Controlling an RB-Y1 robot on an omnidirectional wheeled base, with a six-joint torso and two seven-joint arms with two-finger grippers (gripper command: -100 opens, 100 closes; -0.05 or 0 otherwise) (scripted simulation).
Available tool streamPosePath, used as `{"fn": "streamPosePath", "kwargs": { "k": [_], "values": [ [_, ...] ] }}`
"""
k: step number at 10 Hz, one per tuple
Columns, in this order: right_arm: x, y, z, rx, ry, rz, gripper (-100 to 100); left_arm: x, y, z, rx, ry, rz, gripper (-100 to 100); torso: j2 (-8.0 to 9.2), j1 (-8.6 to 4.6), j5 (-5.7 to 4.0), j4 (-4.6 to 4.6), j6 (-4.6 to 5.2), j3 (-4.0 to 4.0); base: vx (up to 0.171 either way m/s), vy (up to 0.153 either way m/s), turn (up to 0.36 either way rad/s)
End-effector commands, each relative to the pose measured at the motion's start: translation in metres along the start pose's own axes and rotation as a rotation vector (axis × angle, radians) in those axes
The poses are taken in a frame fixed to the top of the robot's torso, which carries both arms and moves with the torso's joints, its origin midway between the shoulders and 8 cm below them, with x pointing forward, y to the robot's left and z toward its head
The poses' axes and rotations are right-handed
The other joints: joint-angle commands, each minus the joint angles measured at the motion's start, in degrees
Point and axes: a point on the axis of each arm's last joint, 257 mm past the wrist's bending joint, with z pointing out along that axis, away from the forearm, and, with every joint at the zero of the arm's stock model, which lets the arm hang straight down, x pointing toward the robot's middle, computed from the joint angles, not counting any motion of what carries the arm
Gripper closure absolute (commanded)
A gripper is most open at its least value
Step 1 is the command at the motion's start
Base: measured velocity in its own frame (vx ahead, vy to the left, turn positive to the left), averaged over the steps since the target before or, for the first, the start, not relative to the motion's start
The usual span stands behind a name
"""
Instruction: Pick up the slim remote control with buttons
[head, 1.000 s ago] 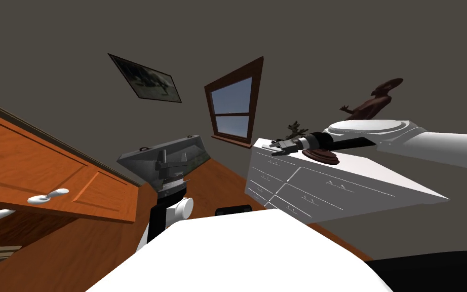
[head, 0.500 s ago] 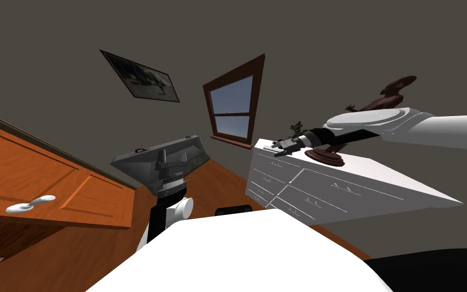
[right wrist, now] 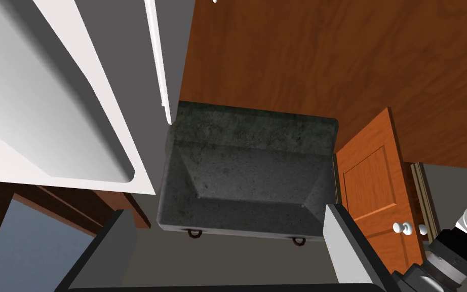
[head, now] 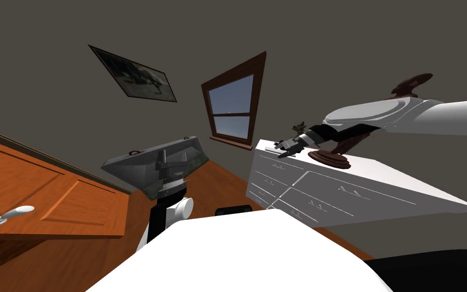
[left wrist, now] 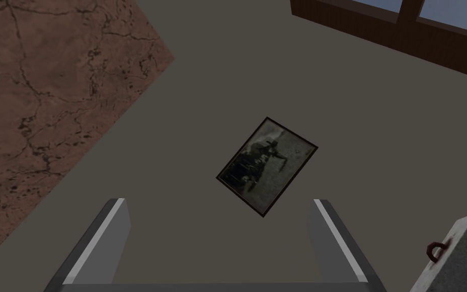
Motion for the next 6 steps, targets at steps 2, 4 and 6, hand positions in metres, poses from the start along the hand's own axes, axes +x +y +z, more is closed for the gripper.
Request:
{"fn": "streamPosePath", "kwargs": {
  "k": [2,4,6],
  "values": [
    [0.020,-0.004,-0.008,0.005,0.123,0.018,-100,0.000,0.000,0.000,0.000,0.000,0.000,0,-0.02,0.01,0.01,-0.01,-0.02,-0.02,0.096,0.033,-0.049],
    [0.032,-0.007,-0.015,0.010,0.213,0.023,-100,0.000,0.000,0.000,0.000,0.000,0.000,0,-0.01,-0.04,0.00,-0.01,-0.03,-0.02,0.089,0.024,-0.042],
    [0.043,-0.009,-0.023,0.016,0.306,0.027,-100,0.000,0.000,0.000,0.000,0.000,0.000,0,0.01,-0.04,-0.01,-0.01,-0.02,-0.01,0.078,0.028,-0.042]
  ]
}}
